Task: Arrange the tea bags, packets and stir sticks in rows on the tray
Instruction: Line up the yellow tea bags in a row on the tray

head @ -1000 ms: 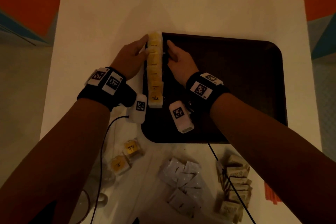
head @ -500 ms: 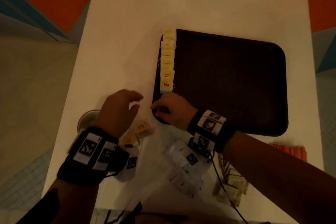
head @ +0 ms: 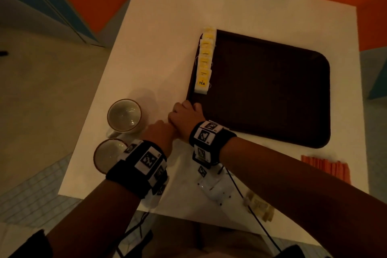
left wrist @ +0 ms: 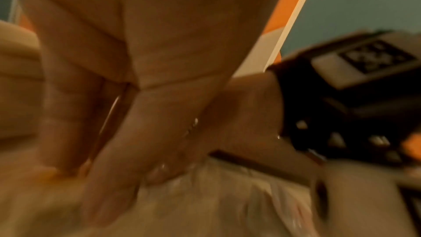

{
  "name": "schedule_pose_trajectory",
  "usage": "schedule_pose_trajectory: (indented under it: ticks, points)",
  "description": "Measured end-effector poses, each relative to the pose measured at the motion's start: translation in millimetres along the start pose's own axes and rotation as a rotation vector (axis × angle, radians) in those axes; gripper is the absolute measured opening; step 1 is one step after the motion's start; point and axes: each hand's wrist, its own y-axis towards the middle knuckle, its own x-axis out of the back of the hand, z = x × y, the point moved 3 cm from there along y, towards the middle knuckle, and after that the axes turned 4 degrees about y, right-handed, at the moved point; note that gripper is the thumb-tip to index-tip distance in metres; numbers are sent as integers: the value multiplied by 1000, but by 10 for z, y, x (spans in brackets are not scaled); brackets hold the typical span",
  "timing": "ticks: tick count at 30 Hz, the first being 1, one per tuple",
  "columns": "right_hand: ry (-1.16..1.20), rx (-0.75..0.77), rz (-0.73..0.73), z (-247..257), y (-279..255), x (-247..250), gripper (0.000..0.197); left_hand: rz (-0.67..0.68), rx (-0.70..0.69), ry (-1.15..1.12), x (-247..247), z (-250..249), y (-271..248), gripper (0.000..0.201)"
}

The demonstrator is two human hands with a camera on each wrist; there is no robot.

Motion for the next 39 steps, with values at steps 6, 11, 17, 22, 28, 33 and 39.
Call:
schedule_pose_trajectory:
  ticks: [6, 11, 17, 22, 28, 33, 39]
  points:
    - [0, -3, 63, 5, -87, -70, 22, -18, 74, 22, -203, -36, -2, 45]
    - [32, -4, 83, 1, -122, -86, 28, 32, 86, -67, -215, -22, 35, 40]
    - [3, 28, 148, -19, -151, -115, 29, 5, -43, -180, -33, 54, -165, 20]
    - [-54, 70, 171, -9, -211, -164, 25, -28, -52, -636, 143, 257, -401, 10]
    - [95, 59, 228, -59, -259, -104, 41, -89, -113, -816, 252, 401, -338, 17]
    - [113, 36, 242, -41, -338, -134, 26, -184, -152, -945, 312, 436, -313, 26]
    - [237, 17, 216, -7, -361, -150, 23, -195, -171, -940, 344, 419, -210, 17]
